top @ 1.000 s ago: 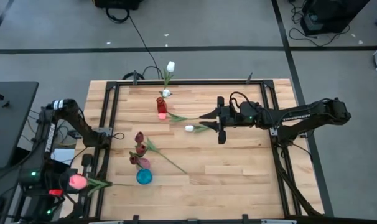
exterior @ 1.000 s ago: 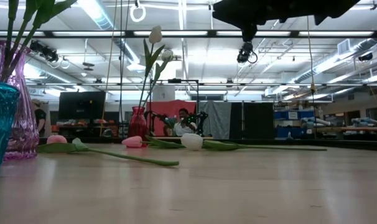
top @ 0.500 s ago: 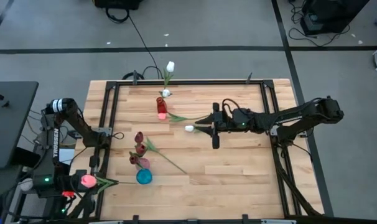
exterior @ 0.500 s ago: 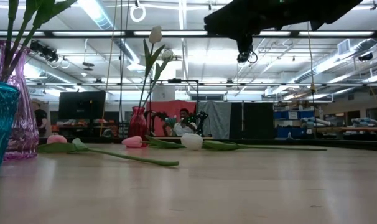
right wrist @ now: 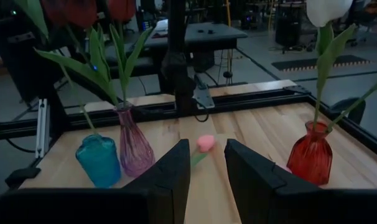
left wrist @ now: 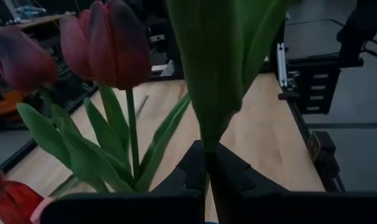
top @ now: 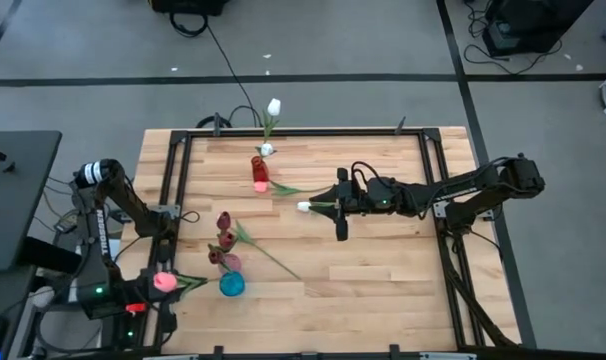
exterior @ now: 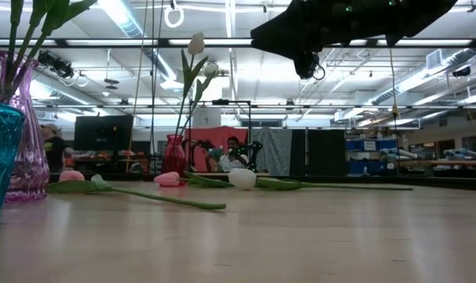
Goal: Sort flowers into vase by color
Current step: Put the center pink tulip into the blue vase
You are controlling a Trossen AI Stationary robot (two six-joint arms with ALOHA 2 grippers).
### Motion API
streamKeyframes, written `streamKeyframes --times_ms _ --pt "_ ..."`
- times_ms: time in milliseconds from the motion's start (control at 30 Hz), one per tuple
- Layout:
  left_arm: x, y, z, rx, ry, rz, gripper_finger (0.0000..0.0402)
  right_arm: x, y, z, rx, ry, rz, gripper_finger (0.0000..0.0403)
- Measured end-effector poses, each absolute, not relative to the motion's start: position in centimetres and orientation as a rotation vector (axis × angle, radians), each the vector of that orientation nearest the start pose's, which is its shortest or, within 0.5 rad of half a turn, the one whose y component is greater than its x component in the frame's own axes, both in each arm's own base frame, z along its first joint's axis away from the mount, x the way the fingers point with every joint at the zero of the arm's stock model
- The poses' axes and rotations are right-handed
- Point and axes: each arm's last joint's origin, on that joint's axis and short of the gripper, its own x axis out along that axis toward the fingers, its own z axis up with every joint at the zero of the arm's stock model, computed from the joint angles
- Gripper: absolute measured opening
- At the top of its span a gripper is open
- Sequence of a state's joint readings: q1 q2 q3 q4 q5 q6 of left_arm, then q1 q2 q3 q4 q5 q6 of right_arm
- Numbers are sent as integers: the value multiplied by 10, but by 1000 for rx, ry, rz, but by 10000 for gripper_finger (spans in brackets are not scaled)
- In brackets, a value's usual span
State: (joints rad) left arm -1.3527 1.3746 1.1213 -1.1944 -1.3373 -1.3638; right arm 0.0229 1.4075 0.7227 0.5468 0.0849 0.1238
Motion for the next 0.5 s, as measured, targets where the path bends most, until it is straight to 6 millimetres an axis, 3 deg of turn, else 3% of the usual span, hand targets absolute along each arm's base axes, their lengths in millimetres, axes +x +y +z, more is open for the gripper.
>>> streamKeyframes --times_ms 500 --pt "74 -222 299 34 227 157 14 300 5 242 113 135 -70 115"
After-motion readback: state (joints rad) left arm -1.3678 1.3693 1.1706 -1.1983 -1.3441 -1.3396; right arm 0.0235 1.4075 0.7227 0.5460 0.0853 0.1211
